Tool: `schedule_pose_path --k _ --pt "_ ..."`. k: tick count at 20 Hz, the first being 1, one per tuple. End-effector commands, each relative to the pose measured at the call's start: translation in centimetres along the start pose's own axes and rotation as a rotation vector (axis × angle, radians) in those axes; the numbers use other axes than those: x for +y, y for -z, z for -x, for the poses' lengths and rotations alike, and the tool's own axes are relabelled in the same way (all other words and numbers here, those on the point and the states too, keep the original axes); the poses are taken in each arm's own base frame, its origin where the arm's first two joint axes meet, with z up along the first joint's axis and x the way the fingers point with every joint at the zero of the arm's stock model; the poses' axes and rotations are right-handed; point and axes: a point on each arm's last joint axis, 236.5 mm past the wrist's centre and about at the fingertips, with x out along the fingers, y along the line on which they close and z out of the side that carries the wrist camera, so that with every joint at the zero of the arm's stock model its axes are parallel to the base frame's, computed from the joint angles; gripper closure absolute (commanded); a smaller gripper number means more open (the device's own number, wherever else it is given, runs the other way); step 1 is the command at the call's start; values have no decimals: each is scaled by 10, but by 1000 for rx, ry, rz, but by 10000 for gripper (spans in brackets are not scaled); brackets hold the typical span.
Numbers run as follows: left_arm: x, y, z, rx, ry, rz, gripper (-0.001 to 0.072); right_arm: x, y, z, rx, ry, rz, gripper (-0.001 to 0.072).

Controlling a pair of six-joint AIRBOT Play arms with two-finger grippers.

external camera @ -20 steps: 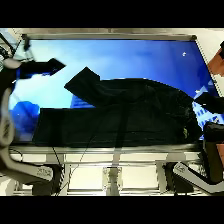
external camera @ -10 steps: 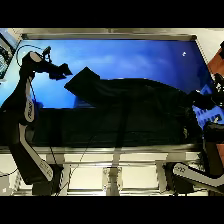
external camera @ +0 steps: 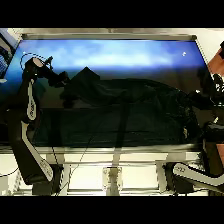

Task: Fold the clothes and pants, and hang the long-sleeved shirts on hangers.

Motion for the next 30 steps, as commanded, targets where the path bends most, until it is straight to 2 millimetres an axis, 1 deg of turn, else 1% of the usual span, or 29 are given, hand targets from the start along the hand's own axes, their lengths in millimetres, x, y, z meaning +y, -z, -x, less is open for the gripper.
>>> schedule_pose_path --k 1,5,7,10,12,14,17,20,24,30 --pt "11 0 -3 3 -39 -9 206 4 1 0 6 -15 -7 150" --pt "10 -1 -2 -5 -39 -10 206 6 3 0 14 -26 -12 150" --pt "10 -6 7 -25 -40 -14 206 7 3 0 16 -27 -12 150" --pt "10 -18 28 -81 -58 -47 206 7 3 0 15 -27 -11 150" --pt "14 -16 31 -76 -78 -57 206 6 3 0 14 -26 -12 150" --pt "15 -12 26 -58 -76 -54 205 6 3 0 14 -26 -11 150" --pt "9 -6 16 -31 -65 -58 206 6 3 0 13 -26 -12 150" --pt "12 -1 11 -5 -66 -53 206 6 3 0 14 -26 -12 150" --pt "13 2 7 9 -65 -49 206 6 3 0 13 -26 -12 150" --pt "11 10 -11 43 -57 -42 213 7 3 0 14 -27 -13 150"
